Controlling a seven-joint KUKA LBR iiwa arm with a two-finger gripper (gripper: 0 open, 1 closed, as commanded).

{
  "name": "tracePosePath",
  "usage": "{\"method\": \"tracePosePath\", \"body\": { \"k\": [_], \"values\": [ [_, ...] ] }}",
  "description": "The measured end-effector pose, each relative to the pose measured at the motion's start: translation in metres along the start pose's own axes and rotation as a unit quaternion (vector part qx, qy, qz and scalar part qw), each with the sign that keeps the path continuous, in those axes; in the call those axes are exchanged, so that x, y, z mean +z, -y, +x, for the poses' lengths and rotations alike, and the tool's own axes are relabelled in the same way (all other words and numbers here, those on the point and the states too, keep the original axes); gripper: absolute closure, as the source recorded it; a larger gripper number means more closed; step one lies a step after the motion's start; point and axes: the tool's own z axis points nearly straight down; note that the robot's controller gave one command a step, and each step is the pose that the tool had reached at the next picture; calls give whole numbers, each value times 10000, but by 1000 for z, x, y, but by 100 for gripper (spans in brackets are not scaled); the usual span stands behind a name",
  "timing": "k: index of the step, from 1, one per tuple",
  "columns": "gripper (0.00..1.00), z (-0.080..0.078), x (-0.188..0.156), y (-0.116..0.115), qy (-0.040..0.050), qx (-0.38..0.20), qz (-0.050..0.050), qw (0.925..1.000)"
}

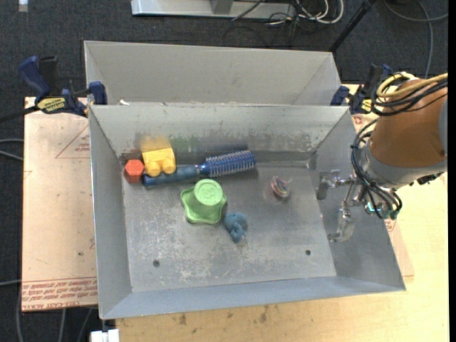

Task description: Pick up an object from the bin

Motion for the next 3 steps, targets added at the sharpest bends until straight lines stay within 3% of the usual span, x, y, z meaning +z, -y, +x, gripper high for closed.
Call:
{"method": "tracePosePath", "body": {
  "k": [1, 2, 3],
  "values": [
    [0, -81, 84, -52, 126, -937, 22, 9955],
    [0, -99, 55, -54, 70, -76, 4, 9999],
    [0, -93, 57, -81, 41, 282, -6, 9996]
  ]
}}
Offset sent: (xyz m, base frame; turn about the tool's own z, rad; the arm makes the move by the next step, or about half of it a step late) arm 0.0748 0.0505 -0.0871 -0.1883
